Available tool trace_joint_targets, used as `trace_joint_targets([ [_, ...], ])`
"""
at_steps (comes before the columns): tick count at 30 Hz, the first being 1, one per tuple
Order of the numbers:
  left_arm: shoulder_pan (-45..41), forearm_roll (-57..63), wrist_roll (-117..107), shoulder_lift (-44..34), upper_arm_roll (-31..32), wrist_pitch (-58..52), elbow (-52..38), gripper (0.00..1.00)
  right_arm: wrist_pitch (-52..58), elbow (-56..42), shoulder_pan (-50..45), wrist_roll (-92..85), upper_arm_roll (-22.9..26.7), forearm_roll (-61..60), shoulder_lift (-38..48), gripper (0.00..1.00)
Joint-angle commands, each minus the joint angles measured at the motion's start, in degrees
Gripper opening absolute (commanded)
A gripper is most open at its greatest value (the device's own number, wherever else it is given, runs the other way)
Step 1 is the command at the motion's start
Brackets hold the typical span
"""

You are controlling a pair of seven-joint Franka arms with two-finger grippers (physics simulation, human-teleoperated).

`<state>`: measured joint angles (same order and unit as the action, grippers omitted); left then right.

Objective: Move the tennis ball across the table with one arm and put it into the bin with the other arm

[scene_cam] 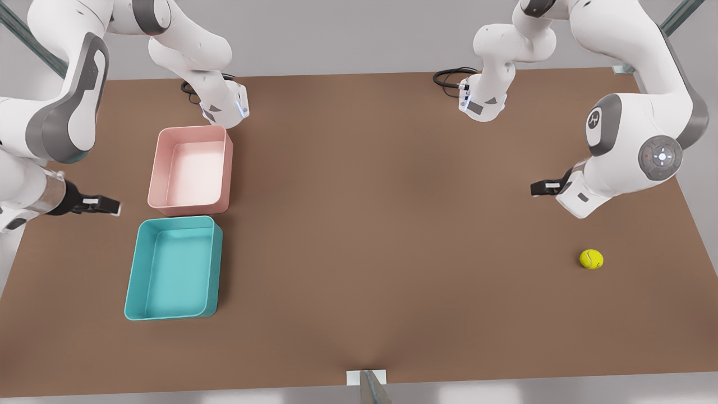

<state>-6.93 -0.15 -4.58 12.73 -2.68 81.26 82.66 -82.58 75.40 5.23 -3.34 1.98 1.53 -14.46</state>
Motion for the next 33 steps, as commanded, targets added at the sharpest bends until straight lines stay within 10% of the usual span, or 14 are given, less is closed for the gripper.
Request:
trace_joint_targets([
  [1, -0.01, -0.02, -4.56, -0.08, 0.04, 1.71, -0.05, 1.0, -3.29, 0.01, 0.05, -2.11, -0.05, 0.14, 0.05, 1.0],
  [3, -0.01, -0.02, -4.39, -0.08, 0.04, 1.71, -0.05, 1.0, -3.64, 0.01, 0.05, -2.63, 0.04, 0.23, -0.3, 1.0],
  [6, 0.34, 0.5, 9.93, 0.8, -0.92, 5.48, 1.53, 0.23, -3.64, 0.19, 0.05, -2.81, 0.04, 0.31, -0.65, 1.0],
  [17, 14.05, -0.55, 135.0, 18.03, -9.45, 34.05, 2.06, 0.22, -3.73, -0.08, -0.13, -2.81, -0.05, 1.81, -1.62, 1.0],
  [33, 20.03, -2.13, 127.98, 30.42, -10.24, 48.03, 2.5, 0.21, -3.73, -0.78, -0.13, -2.02, 0.04, 2.69, -2.24, 1.0],
])
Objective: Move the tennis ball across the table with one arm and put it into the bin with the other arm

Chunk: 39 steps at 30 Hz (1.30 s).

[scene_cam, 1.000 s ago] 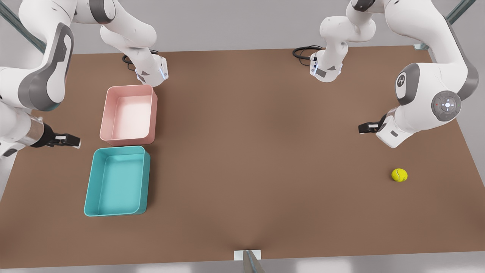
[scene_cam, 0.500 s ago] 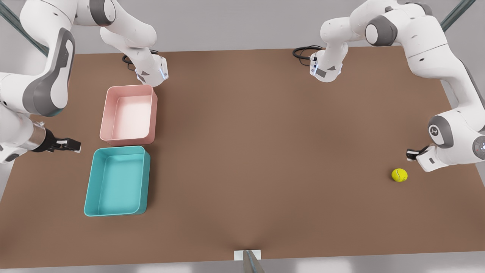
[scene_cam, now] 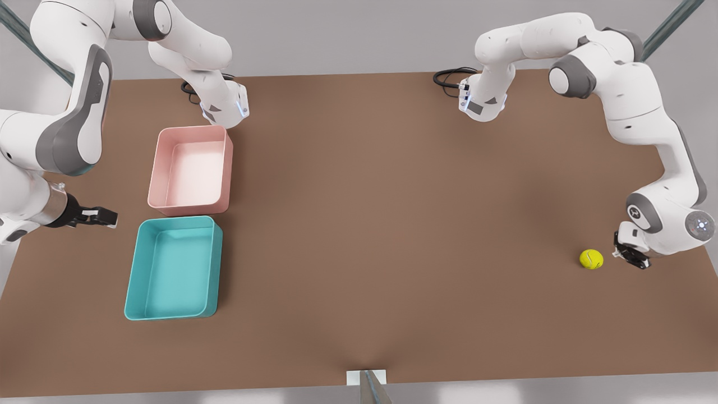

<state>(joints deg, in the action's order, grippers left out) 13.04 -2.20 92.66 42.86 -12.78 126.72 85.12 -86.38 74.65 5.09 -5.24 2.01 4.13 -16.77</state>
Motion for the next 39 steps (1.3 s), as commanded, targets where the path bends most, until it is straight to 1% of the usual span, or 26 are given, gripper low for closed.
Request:
trace_joint_targets([
  [1, 0.14, -0.17, 30.65, 0.82, -0.14, 2.74, 0.05, 0.21, 0.07, -0.03, 0.0, -0.12, 0.01, 0.09, 0.07, 1.0],
  [3, 0.4, 0.09, 31.43, 1.43, -0.49, 2.57, 0.05, 0.21, -0.02, -0.03, 0.0, -0.12, 0.01, 0.0, -0.19, 1.0],
  [5, 0.75, -0.26, 40.31, 2.31, -0.49, 2.74, -0.04, 0.21, -0.02, -0.03, -0.08, -0.12, 0.01, 0.09, -0.46, 1.0],
  [6, 1.1, -2.36, 40.41, 2.58, -0.49, 2.74, -0.22, 0.21, -0.02, -0.03, -0.08, -0.12, -0.07, 0.09, -0.55, 1.0],
  [11, 1.19, -3.24, 32.76, 4.42, -0.93, 3.88, -0.39, 0.21, -0.02, -0.03, -0.08, -0.12, 0.01, 0.09, -0.55, 1.0],
  [26, 0.23, -3.42, 26.88, 5.74, -1.28, 4.77, -0.48, 0.21, 0.07, -0.29, -0.26, -0.12, -0.07, 0.0, -0.99, 1.0],
  [29, -5.75, -2.98, 12.38, 4.16, -0.84, 4.68, -0.3, 0.21, 0.07, -0.29, -0.26, -0.12, -0.16, -0.09, -1.16, 1.0],
  [30, -7.94, -2.54, 0.0, 2.67, 2.67, 3.1, -0.04, 0.21, -0.02, -0.29, -0.26, -0.12, -0.16, 0.0, -1.25, 1.0],
  [31, -10.23, 4.47, -14.76, 0.47, 7.23, -1.55, -0.13, 0.21, -0.02, -0.29, -0.26, -0.12, -0.16, 0.0, -1.34, 1.0],
  [32, -11.02, 9.59, -35.95, -2.08, 13.48, -11.56, -0.65, 0.21, -0.02, -0.29, -0.26, -0.12, -0.16, 0.0, -1.6, 1.0],
  [33, -11.11, 8.01, -41.33, -2.26, 14.45, -14.48, -1.53, 0.21, -0.02, -0.29, -0.26, -0.12, -0.16, 0.0, -1.69, 1.0],
  [34, -11.02, 5.63, -41.25, -2.26, 14.36, -14.31, -1.53, 0.21, -0.02, -0.21, -0.26, -0.12, -0.16, 0.0, -1.69, 1.0],
  [36, -11.11, 5.72, -41.95, -2.26, 14.36, -14.31, -1.53, 0.21, -0.02, -0.29, -0.17, -0.12, -0.16, 0.0, -1.69, 1.0],
  [37, -12.43, 5.19, -55.62, -3.92, 14.45, -15.18, -1.27, 0.33, -0.02, -0.29, -0.26, -0.2, -0.16, 0.0, -1.78, 1.0],
  [38, -13.66, 4.84, -75.23, -7.17, 14.36, -21.41, -0.48, 1.0, -0.02, -0.21, -0.43, -0.21, -0.16, -0.09, -1.86, 1.0],
  [39, -15.42, 4.67, -93.77, -13.32, 11.82, -26.96, -0.04, 1.0, 0.07, -0.21, -0.87, -0.12, -0.25, 0.0, -2.3, 1.0],
])
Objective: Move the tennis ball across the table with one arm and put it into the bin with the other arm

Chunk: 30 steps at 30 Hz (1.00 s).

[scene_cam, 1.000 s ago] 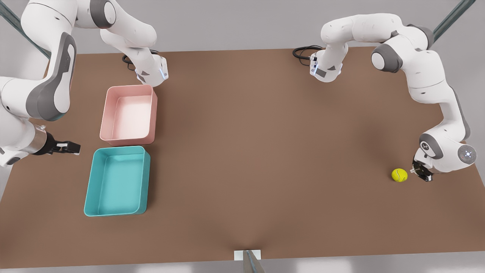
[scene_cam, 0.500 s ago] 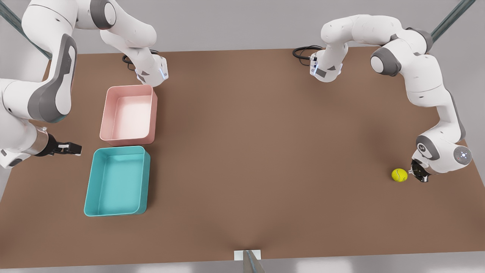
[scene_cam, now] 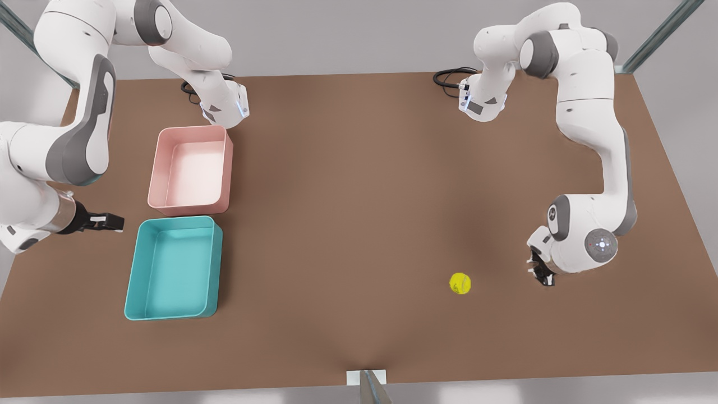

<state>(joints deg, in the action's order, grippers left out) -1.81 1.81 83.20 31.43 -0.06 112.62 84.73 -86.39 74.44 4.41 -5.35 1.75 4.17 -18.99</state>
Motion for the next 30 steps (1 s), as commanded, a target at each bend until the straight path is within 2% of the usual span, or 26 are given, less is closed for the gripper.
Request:
trace_joint_targets([
  [1, -2.93, -6.53, -94.62, -8.12, -2.83, -19.09, 0.08, 1.0, 0.08, 0.0, -0.71, -0.01, -0.08, -0.04, -0.17, 1.0],
  [2, -5.82, -11.63, -95.42, -12.51, -7.39, -25.06, 0.08, 1.0, 0.17, 0.0, -0.8, -0.01, -0.08, -0.04, -0.26, 1.0],
  [4, -10.4, -7.96, -94.44, -20.08, -8.11, -29.3, -0.09, 1.0, 0.08, 0.0, -1.77, 0.07, -0.17, -0.04, -0.35, 1.0],
  [5, -9.36, -8.66, -96.12, -19.39, -7.85, -30.7, -2.55, 1.0, 0.08, 0.0, -2.12, 0.07, -0.17, -0.04, -0.43, 1.0],
  [16, -9.18, -9.01, -92.43, -19.21, -6.88, -28.34, -2.12, 1.0, -1.14, -0.17, -3.96, 0.16, -0.26, -0.12, -2.45, 1.0],
  [19, -9.18, -8.93, -90.94, -18.77, -6.88, -27.55, -1.85, 1.0, -9.57, -9.93, -9.76, 5.78, -0.43, -0.83, -15.55, 1.0],
  [21, -9.27, -8.93, -90.94, -18.77, -6.88, -27.55, -1.85, 1.0, -21.09, -10.02, -12.67, 12.46, -0.61, -1.27, -21.53, 1.0],
  [24, -9.18, -8.84, -90.94, -18.42, -6.88, -27.37, -1.85, 1.0, -35.59, -10.55, -14.16, 13.7, -1.84, -2.67, -27.15, 1.0],
  [26, -9.18, -8.84, -90.94, -18.51, -6.88, -27.37, -1.85, 1.0, -39.81, -14.68, -14.78, 13.7, -2.89, -2.67, -31.72, 1.0],
  [30, -9.09, -8.05, -90.94, -18.51, -6.88, -27.02, -1.85, 1.0, -45.7, -14.41, -17.06, 14.05, -4.92, -3.29, -33.66, 1.0],
])
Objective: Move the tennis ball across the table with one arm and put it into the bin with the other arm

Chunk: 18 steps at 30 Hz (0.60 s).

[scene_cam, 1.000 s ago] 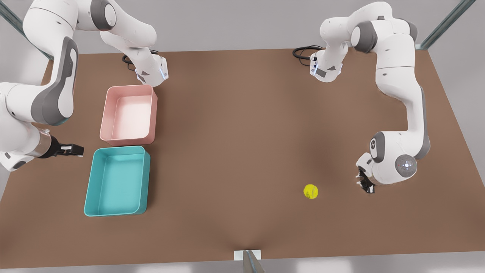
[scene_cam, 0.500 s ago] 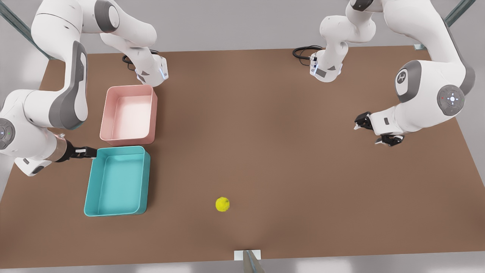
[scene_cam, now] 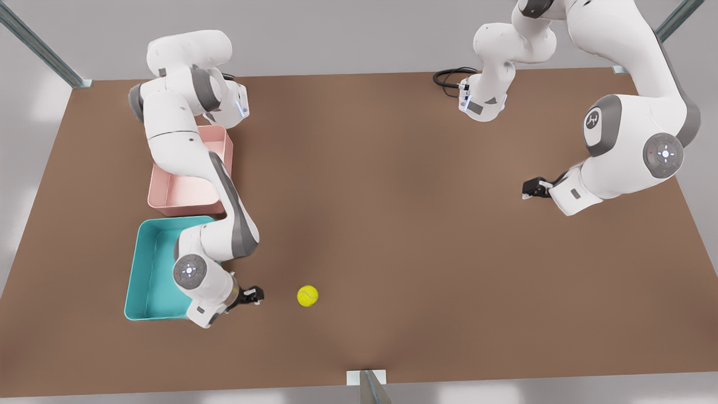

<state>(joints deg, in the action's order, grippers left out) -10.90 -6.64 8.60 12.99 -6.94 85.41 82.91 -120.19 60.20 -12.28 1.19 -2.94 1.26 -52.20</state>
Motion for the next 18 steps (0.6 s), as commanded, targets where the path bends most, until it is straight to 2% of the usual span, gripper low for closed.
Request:
trace_joint_targets([
  [1, 0.0, 0.4, -16.33, -0.07, -0.01, 0.19, -0.03, 1.0, -14.02, 0.1, -1.43, 7.51, -0.23, -0.47, -0.62, 1.0],
  [3, 0.0, 0.49, -16.33, 0.02, -0.01, 0.28, -0.03, 1.0, -16.66, -0.25, -2.57, 7.07, -0.23, -0.38, -2.12, 1.0],
  [5, 0.09, 0.4, -16.33, 0.02, -0.01, 0.54, -0.03, 1.0, -23.78, -0.52, -4.24, 6.9, -0.23, -0.38, -4.66, 1.0],
  [8, 0.09, 0.4, -16.33, 0.02, -0.01, 0.54, -0.03, 1.0, -26.68, -0.34, -6.17, 7.07, -0.4, -0.38, -5.37, 1.0],
  [14, 0.09, 0.4, -16.33, 0.02, -0.01, 0.45, 0.06, 1.0, -27.12, 0.8, -7.23, 7.6, -0.67, -0.99, -5.28, 1.0],
  [18, 0.09, 0.4, -16.33, 0.02, -0.01, 0.45, 0.06, 1.0, -27.03, 6.16, -7.76, 7.51, -2.16, -1.87, -4.67, 1.0],
])
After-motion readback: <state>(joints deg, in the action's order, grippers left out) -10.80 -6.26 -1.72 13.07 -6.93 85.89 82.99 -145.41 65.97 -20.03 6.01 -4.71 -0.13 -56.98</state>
